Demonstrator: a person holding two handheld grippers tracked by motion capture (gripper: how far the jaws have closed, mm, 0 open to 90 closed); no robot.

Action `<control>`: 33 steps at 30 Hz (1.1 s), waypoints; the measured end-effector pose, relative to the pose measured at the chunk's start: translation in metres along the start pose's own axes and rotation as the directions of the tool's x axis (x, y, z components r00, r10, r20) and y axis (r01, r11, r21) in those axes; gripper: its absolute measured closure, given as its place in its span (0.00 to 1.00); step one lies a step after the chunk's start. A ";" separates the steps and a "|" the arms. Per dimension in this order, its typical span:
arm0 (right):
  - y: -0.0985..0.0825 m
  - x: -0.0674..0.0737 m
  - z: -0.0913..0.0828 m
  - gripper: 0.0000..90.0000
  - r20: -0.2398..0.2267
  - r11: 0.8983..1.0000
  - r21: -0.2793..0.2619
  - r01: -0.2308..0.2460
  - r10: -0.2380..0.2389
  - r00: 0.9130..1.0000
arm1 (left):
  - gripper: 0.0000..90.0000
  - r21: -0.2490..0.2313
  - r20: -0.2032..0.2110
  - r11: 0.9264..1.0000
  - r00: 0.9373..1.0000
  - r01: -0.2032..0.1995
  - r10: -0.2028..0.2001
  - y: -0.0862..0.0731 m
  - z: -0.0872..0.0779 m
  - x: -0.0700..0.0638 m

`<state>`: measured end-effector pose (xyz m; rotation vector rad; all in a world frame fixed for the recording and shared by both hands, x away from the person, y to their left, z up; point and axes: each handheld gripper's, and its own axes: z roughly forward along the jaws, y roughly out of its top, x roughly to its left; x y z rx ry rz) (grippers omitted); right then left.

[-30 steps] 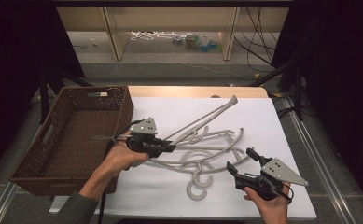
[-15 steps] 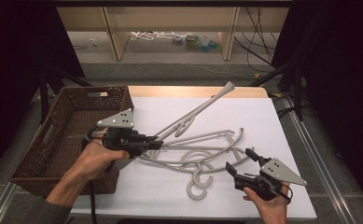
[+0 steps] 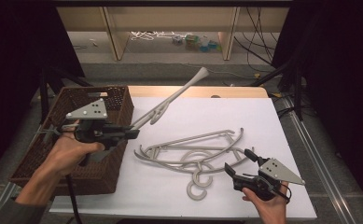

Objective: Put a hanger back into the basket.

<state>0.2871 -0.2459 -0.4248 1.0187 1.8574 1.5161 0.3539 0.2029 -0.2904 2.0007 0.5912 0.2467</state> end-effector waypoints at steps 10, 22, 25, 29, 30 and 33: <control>0.000 0.001 0.001 0.18 -0.009 1.000 0.006 -0.001 0.001 1.000 | 0.91 0.016 -0.090 1.000 0.996 0.019 -0.017 -0.021 -0.025 0.025; -0.002 0.002 0.004 0.18 -0.013 1.000 -0.018 -0.007 0.007 1.000 | 0.91 0.037 -0.177 0.999 0.984 0.040 -0.033 -0.047 -0.051 0.046; -0.002 0.002 0.004 0.18 -0.010 1.000 -0.008 -0.001 0.001 1.000 | 0.91 0.046 -0.210 0.998 0.977 0.046 -0.036 -0.056 -0.061 0.051; -0.002 0.002 0.004 0.18 -0.011 1.000 -0.006 -0.002 0.002 1.000 | 0.91 0.060 -0.238 0.997 0.970 0.057 -0.041 -0.068 -0.072 0.056; -0.002 0.002 0.004 0.18 -0.007 1.000 0.000 0.001 -0.001 1.000 | 0.91 0.058 -0.237 0.997 0.971 0.058 -0.043 -0.071 -0.073 0.057; -0.001 0.002 0.004 0.18 -0.008 1.000 0.006 0.000 0.000 1.000 | 0.91 0.065 -0.249 0.995 0.967 0.070 -0.051 -0.081 -0.079 0.061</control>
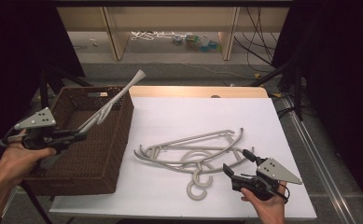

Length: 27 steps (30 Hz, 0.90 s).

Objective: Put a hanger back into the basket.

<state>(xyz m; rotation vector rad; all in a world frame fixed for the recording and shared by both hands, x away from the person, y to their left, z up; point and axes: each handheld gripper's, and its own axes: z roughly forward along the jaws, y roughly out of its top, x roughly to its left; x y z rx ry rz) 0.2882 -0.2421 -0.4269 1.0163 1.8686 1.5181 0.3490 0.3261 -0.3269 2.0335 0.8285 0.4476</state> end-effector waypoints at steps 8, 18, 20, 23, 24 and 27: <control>-0.001 0.001 0.002 0.18 -0.003 1.000 0.012 0.004 -0.004 1.000 | 0.91 0.014 -0.029 0.999 0.999 0.029 -0.028 -0.019 -0.007 0.016; -0.002 0.001 0.003 0.18 -0.012 1.000 0.012 0.003 -0.003 1.000 | 0.91 0.016 -0.038 0.999 0.999 0.031 -0.030 -0.035 -0.011 0.026; -0.002 0.001 0.004 0.18 -0.015 1.000 0.009 -0.001 0.001 1.000 | 0.91 0.045 -0.041 0.999 0.999 0.019 -0.017 -0.035 -0.013 0.028; -0.002 0.001 0.004 0.18 -0.011 1.000 0.012 0.005 -0.005 1.000 | 0.91 0.037 -0.036 0.999 0.999 -0.001 0.002 -0.039 -0.011 0.033; -0.002 0.001 0.004 0.18 -0.008 1.000 0.017 0.008 -0.008 1.000 | 0.91 0.026 -0.036 0.999 0.999 0.018 -0.017 -0.039 -0.010 0.033; -0.002 0.001 0.004 0.18 -0.011 1.000 0.011 0.004 -0.004 1.000 | 0.91 0.055 -0.041 0.998 0.999 0.023 -0.021 -0.042 -0.011 0.037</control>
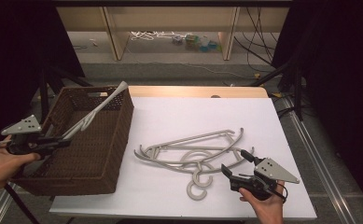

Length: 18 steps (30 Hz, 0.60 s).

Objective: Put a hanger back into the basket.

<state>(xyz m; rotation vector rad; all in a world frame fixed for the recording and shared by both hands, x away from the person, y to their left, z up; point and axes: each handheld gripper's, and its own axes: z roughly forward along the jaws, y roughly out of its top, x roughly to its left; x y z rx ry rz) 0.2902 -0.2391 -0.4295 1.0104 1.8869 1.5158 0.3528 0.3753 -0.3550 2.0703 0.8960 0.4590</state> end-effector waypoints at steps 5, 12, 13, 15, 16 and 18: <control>0.000 0.000 0.000 0.18 0.000 1.000 0.009 0.002 -0.002 1.000 | 0.91 0.005 -0.002 1.000 1.000 -0.009 0.009 -0.006 0.001 0.007; 0.000 -0.001 0.001 0.18 0.005 1.000 0.012 0.002 -0.002 1.000 | 0.91 0.012 0.011 1.000 1.000 0.014 -0.014 -0.015 0.004 0.009; -0.001 -0.001 0.001 0.18 0.005 1.000 0.013 0.002 -0.002 1.000 | 0.91 -0.004 0.013 0.999 0.999 0.038 -0.038 -0.016 0.005 0.008; 0.000 0.000 0.000 0.18 0.010 1.000 0.015 0.001 -0.001 1.000 | 0.91 -0.009 0.013 0.999 0.999 0.046 -0.046 -0.018 0.005 0.008; 0.000 0.000 0.001 0.18 0.009 1.000 0.012 0.002 -0.002 1.000 | 0.91 0.012 0.012 0.999 0.999 0.031 -0.031 -0.019 0.004 0.009; 0.000 0.000 0.000 0.18 0.009 1.000 0.016 0.002 -0.002 1.000 | 0.91 -0.002 0.017 0.999 0.999 0.051 -0.051 -0.020 0.005 0.008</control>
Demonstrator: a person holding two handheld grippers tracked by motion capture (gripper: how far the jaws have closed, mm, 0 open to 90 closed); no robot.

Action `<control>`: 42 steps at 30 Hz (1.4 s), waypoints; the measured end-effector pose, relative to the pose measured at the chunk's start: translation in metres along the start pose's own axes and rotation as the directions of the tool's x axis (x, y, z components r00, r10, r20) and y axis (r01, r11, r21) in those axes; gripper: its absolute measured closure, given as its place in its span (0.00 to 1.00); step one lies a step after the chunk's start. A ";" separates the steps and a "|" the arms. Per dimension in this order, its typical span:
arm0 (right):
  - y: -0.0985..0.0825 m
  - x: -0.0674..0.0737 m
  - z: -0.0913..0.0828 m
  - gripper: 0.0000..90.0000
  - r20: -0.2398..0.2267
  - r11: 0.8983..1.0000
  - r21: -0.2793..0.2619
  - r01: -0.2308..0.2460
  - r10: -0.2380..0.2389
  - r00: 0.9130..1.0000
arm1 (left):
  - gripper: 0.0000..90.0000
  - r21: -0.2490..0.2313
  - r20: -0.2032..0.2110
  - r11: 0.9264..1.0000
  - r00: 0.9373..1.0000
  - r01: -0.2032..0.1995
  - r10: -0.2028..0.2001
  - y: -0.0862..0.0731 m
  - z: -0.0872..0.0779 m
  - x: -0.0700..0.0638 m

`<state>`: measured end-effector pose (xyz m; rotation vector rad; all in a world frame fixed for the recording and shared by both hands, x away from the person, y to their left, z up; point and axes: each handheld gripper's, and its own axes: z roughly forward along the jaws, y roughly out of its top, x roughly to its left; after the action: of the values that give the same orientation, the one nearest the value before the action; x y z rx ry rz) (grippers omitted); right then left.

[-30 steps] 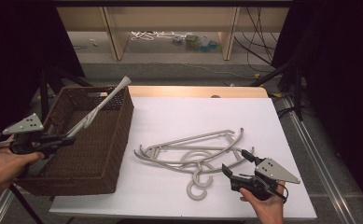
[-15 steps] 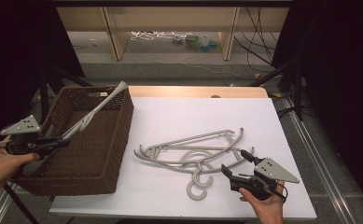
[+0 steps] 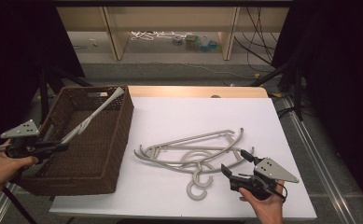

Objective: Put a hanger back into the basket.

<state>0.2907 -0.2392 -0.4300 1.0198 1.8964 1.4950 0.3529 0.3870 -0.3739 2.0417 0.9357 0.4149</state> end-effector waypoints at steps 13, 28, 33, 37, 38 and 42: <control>0.000 0.000 0.000 0.18 -0.001 1.000 -0.001 0.001 -0.001 1.000 | 0.91 0.194 0.008 0.981 1.000 0.005 -0.007 0.001 0.020 0.002; 0.000 0.000 0.000 0.18 -0.008 1.000 -0.003 0.002 -0.002 1.000 | 0.90 0.320 0.010 0.947 1.000 0.015 -0.020 0.005 0.040 0.002; 0.000 0.000 0.001 0.18 -0.019 1.000 -0.007 -0.004 0.004 1.000 | 0.90 0.322 -0.007 0.946 0.999 0.044 -0.044 0.005 0.039 0.005; 0.000 0.000 0.001 0.18 -0.013 1.000 -0.002 0.000 0.000 1.000 | 0.89 0.321 -0.040 0.944 0.997 0.079 -0.070 0.004 0.040 0.008; 0.000 0.000 0.001 0.18 -0.020 1.000 -0.006 -0.004 0.004 1.000 | 0.89 0.326 -0.053 0.942 0.996 0.080 -0.066 0.004 0.040 0.009; 0.000 0.000 0.001 0.18 -0.019 1.000 -0.006 -0.003 0.003 1.000 | 0.88 0.326 -0.087 0.938 0.992 0.114 -0.091 0.004 0.041 0.014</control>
<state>0.2918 -0.2384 -0.4303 1.0091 1.9028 1.5165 0.3877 0.3736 -0.3958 2.2776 1.2170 0.2884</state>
